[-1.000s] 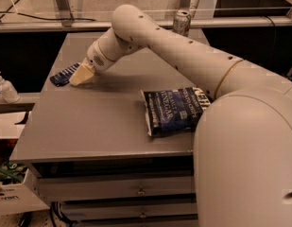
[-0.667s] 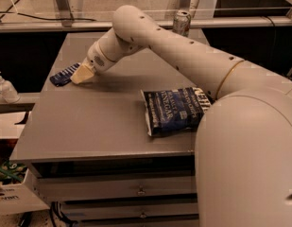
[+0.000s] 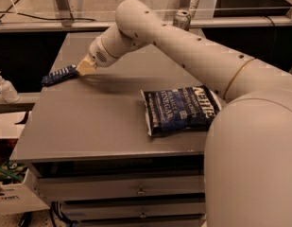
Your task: Pick rxbar blueberry
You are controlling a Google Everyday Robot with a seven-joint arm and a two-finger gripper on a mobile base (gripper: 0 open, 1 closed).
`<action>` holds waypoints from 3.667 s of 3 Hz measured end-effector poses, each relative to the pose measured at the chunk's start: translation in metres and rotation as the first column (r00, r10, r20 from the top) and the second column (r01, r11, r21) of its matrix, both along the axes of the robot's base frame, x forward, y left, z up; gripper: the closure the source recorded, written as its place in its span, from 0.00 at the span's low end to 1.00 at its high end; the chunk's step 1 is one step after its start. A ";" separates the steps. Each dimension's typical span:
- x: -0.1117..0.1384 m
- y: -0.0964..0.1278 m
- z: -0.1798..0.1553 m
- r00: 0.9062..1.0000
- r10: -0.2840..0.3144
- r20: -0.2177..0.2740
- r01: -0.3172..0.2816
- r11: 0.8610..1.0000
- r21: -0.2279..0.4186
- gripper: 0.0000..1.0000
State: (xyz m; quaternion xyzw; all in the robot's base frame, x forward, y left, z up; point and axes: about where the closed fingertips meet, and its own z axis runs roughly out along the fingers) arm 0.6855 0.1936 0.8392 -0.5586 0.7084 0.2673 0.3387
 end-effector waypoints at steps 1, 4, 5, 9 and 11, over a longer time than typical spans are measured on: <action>-0.007 -0.007 0.023 0.999 -0.004 0.039 0.003 1.000 0.019 1.00; -0.006 -0.048 0.063 0.989 -0.082 0.127 0.077 0.996 0.042 1.00; -0.002 -0.060 0.075 0.982 -0.109 0.157 0.101 0.993 0.054 1.00; -0.006 -0.072 0.043 0.984 -0.139 0.109 0.139 0.990 -0.001 0.13; -0.011 -0.070 0.020 0.988 -0.139 0.066 0.141 0.990 -0.026 0.00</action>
Offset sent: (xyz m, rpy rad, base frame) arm -0.0135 -0.0356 0.0722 0.0585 -0.1292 -0.0491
